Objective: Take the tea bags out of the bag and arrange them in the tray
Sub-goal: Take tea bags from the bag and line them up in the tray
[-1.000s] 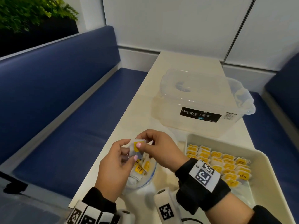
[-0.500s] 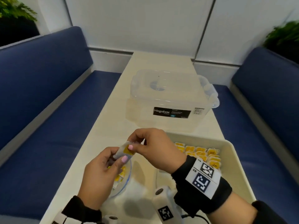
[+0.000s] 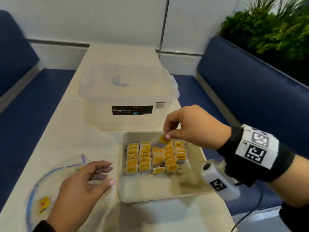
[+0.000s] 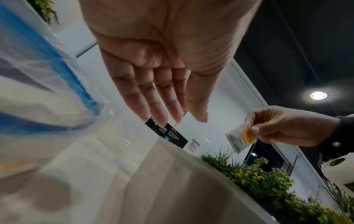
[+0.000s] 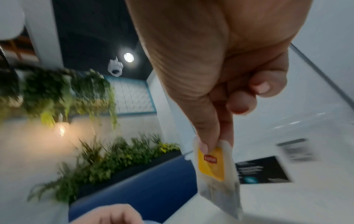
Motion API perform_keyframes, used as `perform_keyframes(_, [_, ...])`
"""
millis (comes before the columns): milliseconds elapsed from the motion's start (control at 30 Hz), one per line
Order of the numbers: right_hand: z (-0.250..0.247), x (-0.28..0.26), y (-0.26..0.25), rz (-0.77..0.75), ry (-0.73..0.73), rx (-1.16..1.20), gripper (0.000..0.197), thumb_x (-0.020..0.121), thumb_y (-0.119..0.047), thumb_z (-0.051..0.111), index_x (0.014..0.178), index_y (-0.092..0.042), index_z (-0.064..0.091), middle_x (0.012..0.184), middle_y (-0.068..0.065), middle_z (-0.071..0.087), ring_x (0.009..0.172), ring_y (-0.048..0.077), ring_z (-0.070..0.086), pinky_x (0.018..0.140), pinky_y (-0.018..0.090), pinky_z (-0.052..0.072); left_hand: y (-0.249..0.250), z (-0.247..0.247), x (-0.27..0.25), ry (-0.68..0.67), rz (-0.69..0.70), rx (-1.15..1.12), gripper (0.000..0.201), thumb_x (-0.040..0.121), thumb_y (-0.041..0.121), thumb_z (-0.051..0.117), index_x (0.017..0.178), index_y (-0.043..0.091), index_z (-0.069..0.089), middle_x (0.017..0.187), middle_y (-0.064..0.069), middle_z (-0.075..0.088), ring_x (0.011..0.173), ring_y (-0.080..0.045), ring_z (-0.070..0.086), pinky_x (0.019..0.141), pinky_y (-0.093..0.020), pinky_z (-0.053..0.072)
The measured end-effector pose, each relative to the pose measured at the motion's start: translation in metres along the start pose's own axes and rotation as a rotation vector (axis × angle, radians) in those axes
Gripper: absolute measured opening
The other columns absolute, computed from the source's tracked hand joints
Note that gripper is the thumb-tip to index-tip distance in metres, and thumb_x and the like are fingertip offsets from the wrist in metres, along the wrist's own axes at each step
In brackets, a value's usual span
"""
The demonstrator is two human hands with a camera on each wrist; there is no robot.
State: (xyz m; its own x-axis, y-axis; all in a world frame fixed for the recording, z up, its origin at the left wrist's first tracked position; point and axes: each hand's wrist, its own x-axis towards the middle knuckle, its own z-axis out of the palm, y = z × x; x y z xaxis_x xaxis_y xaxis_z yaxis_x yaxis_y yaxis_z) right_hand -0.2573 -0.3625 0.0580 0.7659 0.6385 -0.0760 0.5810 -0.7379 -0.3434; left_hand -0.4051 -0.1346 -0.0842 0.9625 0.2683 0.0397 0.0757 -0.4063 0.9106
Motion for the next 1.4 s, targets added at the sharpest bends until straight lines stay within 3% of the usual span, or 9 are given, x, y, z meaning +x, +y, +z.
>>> perform_keyframes(133, [0.004, -0.003, 0.031, 0.081, -0.107, -0.158, 0.007, 0.079, -0.027, 0.072, 0.078, -0.029, 0.065, 0.075, -0.012, 0.065, 0.073, 0.007, 0.06, 0.064, 0.022, 0.046, -0.005, 0.012, -0.003, -0.039, -0.034, 0.031, 0.058, 0.063, 0.006, 0.084, 0.088, 0.052, 0.059, 0.084, 0.027, 0.067, 0.078, 0.001, 0.062, 0.058, -0.005, 0.046])
perform_keyframes(267, [0.024, 0.0, 0.051, 0.132, -0.231, -0.335, 0.006, 0.081, -0.022, 0.066, 0.082, -0.028, 0.066, 0.065, -0.015, 0.053, 0.069, 0.009, 0.054, 0.05, 0.018, 0.033, -0.013, 0.02, -0.004, -0.022, -0.061, 0.018, 0.063, 0.057, 0.002, 0.086, 0.084, 0.053, 0.061, 0.082, 0.004, 0.07, 0.07, -0.002, 0.063, 0.052, -0.007, 0.046])
perform_keyframes(367, [0.038, 0.005, 0.061, 0.159, -0.315, -0.414, 0.013, 0.082, -0.015, 0.059, 0.076, -0.026, 0.064, 0.064, -0.011, 0.052, 0.071, 0.015, 0.056, 0.053, 0.02, 0.037, -0.016, 0.021, -0.004, -0.02, -0.076, 0.006, 0.064, 0.056, 0.002, 0.087, 0.083, 0.054, 0.062, 0.08, 0.009, 0.07, 0.066, -0.002, 0.064, 0.056, -0.012, 0.051])
perform_keyframes(467, [0.048, 0.009, 0.066, 0.18, -0.377, -0.459, 0.013, 0.082, -0.014, 0.054, 0.075, -0.022, 0.062, 0.077, -0.002, 0.061, 0.079, 0.022, 0.061, 0.064, 0.03, 0.048, -0.019, 0.022, -0.004, -0.027, -0.09, -0.007, 0.063, 0.057, 0.002, 0.086, 0.081, 0.055, 0.063, 0.085, 0.021, 0.067, 0.065, -0.003, 0.064, 0.059, -0.019, 0.054])
perform_keyframes(667, [0.065, 0.017, 0.072, 0.218, -0.459, -0.486, 0.021, 0.084, -0.012, 0.049, 0.089, -0.011, 0.07, 0.079, 0.002, 0.059, 0.071, 0.02, 0.052, 0.064, 0.028, 0.044, -0.018, 0.021, -0.006, -0.043, -0.11, -0.031, 0.061, 0.058, 0.006, 0.086, 0.081, 0.057, 0.062, 0.084, 0.024, 0.066, 0.065, -0.002, 0.065, 0.059, -0.019, 0.054])
perform_keyframes(967, [0.081, 0.036, 0.079, 0.187, -0.526, -0.55, 0.012, 0.086, -0.013, 0.054, 0.076, -0.013, 0.059, 0.062, -0.003, 0.046, 0.063, 0.018, 0.048, 0.047, 0.02, 0.031, -0.019, 0.022, -0.005, -0.052, -0.142, -0.032, 0.061, 0.058, 0.009, 0.086, 0.081, 0.059, 0.061, 0.085, 0.026, 0.065, 0.064, -0.003, 0.065, 0.06, -0.021, 0.054])
perform_keyframes(1167, [0.085, 0.043, 0.083, 0.191, -0.53, -0.558, 0.01, 0.086, -0.015, 0.056, 0.077, -0.014, 0.059, 0.061, -0.003, 0.044, 0.054, 0.012, 0.042, 0.046, 0.019, 0.029, -0.02, 0.022, -0.005, -0.054, -0.151, -0.024, 0.061, 0.058, 0.01, 0.086, 0.084, 0.059, 0.061, 0.086, 0.026, 0.065, 0.064, -0.002, 0.065, 0.059, -0.02, 0.054])
perform_keyframes(1300, [0.082, 0.042, 0.085, 0.208, -0.534, -0.527, 0.007, 0.086, -0.017, 0.059, 0.079, -0.015, 0.059, 0.062, -0.004, 0.042, 0.057, 0.013, 0.043, 0.051, 0.021, 0.034, -0.015, 0.022, -0.005, -0.054, -0.173, -0.005, 0.051, 0.057, 0.01, 0.087, 0.083, 0.05, 0.066, 0.081, 0.01, 0.069, 0.064, -0.001, 0.065, 0.057, -0.021, 0.054])
perform_keyframes(1400, [0.082, 0.04, 0.086, 0.225, -0.535, -0.537, 0.017, 0.082, -0.019, 0.063, 0.068, -0.017, 0.053, 0.062, -0.003, 0.046, 0.055, 0.011, 0.042, 0.049, 0.02, 0.034, -0.012, 0.022, -0.004, -0.055, -0.191, -0.004, 0.048, 0.057, 0.009, 0.087, 0.08, 0.047, 0.068, 0.085, 0.008, 0.068, 0.064, -0.001, 0.065, 0.058, -0.024, 0.053])
